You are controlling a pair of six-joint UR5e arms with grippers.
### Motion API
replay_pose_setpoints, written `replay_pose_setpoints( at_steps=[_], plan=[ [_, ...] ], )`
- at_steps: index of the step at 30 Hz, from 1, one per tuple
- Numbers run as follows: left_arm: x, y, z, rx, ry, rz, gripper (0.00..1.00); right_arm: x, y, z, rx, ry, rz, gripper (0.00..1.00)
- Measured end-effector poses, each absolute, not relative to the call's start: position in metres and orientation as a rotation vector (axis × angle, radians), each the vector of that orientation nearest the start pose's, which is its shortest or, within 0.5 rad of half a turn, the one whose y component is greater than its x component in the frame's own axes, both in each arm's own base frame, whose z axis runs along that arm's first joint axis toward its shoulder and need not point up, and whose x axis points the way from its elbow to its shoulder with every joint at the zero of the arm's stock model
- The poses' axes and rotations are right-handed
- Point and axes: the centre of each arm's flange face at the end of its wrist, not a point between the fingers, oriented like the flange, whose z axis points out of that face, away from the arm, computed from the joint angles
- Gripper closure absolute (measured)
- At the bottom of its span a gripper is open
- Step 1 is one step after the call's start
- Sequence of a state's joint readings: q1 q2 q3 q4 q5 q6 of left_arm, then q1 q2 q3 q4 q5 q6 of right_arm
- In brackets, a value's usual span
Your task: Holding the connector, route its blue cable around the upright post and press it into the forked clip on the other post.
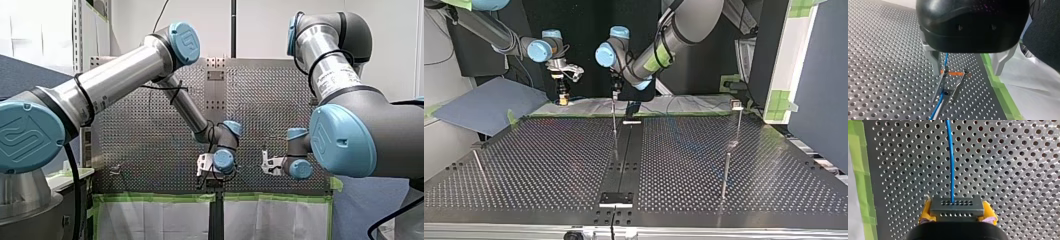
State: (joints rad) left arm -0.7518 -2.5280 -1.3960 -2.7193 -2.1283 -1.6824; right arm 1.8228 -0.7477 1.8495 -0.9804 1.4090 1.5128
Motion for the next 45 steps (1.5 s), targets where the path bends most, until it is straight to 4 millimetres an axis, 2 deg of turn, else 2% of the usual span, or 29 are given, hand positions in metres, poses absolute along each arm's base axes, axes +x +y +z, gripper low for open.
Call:
replay_pose_setpoints(
  at_steps=[7, 14, 21, 36, 45],
  plan=[
    [0.433, -0.519, 0.018, 0.215, 1.848, -0.057, 0.0, 0.288, -0.519, -0.009, 1.626, -1.017, 1.406, 1.0],
    [0.429, -0.521, 0.019, 0.217, 1.848, -0.06, 0.0, 0.288, -0.519, -0.009, 1.626, -1.019, 1.406, 1.0],
    [0.417, -0.516, 0.019, 0.205, 1.842, -0.037, 0.0, 0.288, -0.519, -0.01, 1.626, -1.026, 1.41, 1.0],
    [0.393, -0.502, 0.063, 0.12, 1.771, -0.121, 0.0, 0.289, -0.515, -0.012, 1.647, -1.04, 1.4, 1.0],
    [0.365, -0.478, 0.084, 0.072, 1.823, -0.102, 0.0, 0.287, -0.516, -0.012, 1.645, -1.047, 1.399, 1.0]
  ],
)
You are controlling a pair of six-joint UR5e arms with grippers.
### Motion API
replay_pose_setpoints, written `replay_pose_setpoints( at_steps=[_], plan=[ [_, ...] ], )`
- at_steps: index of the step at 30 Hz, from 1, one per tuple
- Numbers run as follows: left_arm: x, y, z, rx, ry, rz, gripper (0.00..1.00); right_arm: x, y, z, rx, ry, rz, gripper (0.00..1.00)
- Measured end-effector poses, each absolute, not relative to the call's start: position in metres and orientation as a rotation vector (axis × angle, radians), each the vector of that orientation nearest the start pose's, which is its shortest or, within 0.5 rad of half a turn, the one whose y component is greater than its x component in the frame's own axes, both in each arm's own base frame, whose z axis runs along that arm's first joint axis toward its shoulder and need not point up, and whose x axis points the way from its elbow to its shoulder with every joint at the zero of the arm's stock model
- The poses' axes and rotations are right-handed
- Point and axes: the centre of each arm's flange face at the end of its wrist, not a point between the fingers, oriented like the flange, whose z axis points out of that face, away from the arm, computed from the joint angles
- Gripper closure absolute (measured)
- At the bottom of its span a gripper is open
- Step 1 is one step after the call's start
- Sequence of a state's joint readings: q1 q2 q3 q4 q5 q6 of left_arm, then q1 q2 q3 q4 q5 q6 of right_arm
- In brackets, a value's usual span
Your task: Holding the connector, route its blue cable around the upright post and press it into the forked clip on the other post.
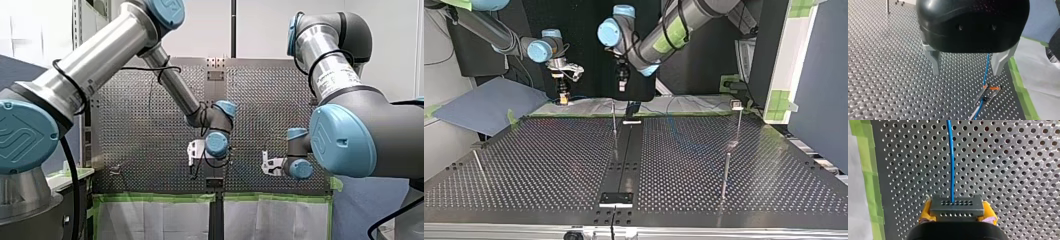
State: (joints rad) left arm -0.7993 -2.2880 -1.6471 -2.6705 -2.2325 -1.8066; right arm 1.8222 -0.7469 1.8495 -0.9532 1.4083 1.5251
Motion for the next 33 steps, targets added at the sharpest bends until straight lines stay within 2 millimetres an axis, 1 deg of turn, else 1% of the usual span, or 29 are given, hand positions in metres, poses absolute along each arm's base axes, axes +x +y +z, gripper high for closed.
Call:
replay_pose_setpoints(
  at_steps=[4, 17, 24, 33],
  plan=[
    [0.351, -0.465, 0.094, 0.059, 1.861, -0.115, 0.0, 0.286, -0.517, -0.012, 1.641, -1.05, 1.402, 1.0],
    [0.32, -0.427, 0.117, 0.01, 1.949, -0.131, 0.0, 0.287, -0.516, -0.011, 1.643, -1.051, 1.417, 1.0],
    [0.305, -0.417, 0.13, -0.045, 1.934, -0.212, 0.0, 0.289, -0.516, -0.011, 1.645, -1.05, 1.421, 1.0],
    [0.292, -0.404, 0.147, -0.131, 1.885, -0.342, 0.0, 0.291, -0.514, -0.012, 1.648, -1.047, 1.425, 1.0]
  ],
)
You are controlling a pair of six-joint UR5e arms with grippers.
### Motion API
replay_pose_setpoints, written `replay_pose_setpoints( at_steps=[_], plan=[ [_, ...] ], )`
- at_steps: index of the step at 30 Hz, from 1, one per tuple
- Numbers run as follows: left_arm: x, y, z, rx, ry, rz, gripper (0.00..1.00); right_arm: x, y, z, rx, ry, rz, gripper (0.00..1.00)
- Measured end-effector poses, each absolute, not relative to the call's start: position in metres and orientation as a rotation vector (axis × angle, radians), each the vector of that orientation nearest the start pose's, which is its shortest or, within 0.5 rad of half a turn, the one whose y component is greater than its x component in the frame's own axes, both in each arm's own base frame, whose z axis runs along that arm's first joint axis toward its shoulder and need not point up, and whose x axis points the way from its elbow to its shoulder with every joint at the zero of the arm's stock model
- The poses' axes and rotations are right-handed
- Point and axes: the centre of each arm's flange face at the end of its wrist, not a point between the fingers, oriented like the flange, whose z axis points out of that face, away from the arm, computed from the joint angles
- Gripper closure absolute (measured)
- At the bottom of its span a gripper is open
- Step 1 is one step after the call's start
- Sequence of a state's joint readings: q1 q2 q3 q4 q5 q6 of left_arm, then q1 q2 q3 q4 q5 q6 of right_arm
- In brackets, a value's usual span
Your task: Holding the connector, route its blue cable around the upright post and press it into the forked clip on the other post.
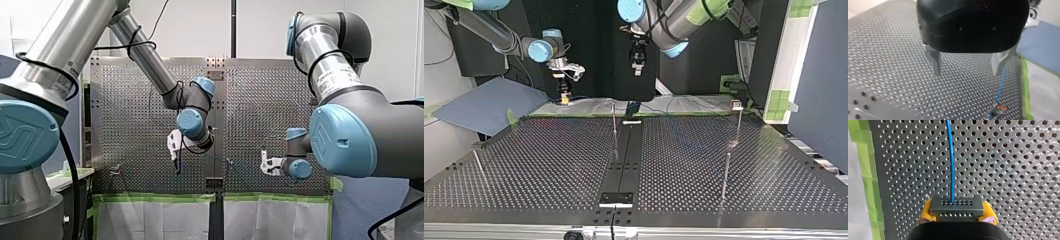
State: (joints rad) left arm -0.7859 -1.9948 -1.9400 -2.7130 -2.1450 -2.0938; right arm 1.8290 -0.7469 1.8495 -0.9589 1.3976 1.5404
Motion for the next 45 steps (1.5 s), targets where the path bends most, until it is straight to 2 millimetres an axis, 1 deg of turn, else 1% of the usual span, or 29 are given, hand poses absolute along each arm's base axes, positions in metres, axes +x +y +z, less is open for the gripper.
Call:
replay_pose_setpoints(
  at_steps=[11, 24, 33, 37, 45],
  plan=[
    [0.275, -0.386, 0.166, -0.246, 1.807, -0.459, 0.0, 0.293, -0.513, -0.011, 1.65, -1.045, 1.428, 1.0],
    [0.255, -0.359, 0.185, -0.338, 1.701, -0.494, 0.0, 0.294, -0.514, -0.011, 1.65, -1.042, 1.429, 1.0],
    [0.242, -0.343, 0.197, -0.36, 1.637, -0.554, 0.0, 0.296, -0.522, -0.006, 1.652, -1.044, 1.425, 1.0],
    [0.242, -0.34, 0.209, -0.361, 1.59, -0.566, 0.0, 0.294, -0.528, -0.004, 1.661, -1.058, 1.406, 1.0],
    [0.246, -0.336, 0.242, -0.373, 1.473, -0.572, 0.0, 0.292, -0.538, 0.005, 1.661, -1.086, 1.334, 1.0]
  ],
)
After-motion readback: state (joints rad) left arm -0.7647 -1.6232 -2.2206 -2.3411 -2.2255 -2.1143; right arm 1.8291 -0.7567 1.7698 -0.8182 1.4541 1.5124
